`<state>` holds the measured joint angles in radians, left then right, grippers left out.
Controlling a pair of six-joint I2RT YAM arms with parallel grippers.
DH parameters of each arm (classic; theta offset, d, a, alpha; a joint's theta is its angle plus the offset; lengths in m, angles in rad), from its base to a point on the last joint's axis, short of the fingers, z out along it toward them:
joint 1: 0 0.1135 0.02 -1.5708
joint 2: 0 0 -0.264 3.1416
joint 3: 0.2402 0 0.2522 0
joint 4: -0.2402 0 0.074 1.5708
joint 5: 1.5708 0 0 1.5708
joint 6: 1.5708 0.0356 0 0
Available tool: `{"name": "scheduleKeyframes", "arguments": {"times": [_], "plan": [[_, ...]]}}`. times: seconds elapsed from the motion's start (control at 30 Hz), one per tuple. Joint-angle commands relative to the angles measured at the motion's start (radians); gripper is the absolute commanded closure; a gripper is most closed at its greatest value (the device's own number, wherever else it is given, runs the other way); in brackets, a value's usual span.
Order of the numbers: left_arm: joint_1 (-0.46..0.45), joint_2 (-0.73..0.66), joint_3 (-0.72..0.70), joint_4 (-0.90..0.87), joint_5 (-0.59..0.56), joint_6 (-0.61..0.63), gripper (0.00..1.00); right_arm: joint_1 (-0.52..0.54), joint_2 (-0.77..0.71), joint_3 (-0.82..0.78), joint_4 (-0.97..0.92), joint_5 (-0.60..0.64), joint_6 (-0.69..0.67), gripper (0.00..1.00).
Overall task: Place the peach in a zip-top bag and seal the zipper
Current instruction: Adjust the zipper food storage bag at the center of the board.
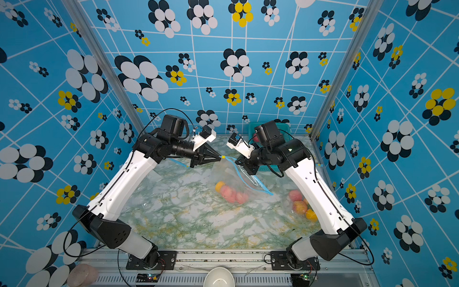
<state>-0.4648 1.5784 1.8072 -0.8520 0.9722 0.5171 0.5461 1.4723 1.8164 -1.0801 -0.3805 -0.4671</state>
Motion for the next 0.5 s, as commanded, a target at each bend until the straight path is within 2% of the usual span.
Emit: {"name": "scheduleKeyframes", "arguments": {"times": [0.0, 0.2, 0.47], "plan": [[-0.006, 0.002, -0.014, 0.000, 0.004, -0.006, 0.82, -0.006, -0.011, 0.002, 0.032, -0.039, 0.008, 1.00], [-0.014, 0.012, -0.010, 0.001, -0.009, -0.006, 0.80, -0.005, -0.001, 0.013, 0.026, -0.059, 0.008, 1.00], [-0.013, 0.016, 0.006, -0.021, -0.026, 0.002, 0.98, -0.005, 0.011, 0.016, 0.018, -0.042, 0.008, 1.00]]}}
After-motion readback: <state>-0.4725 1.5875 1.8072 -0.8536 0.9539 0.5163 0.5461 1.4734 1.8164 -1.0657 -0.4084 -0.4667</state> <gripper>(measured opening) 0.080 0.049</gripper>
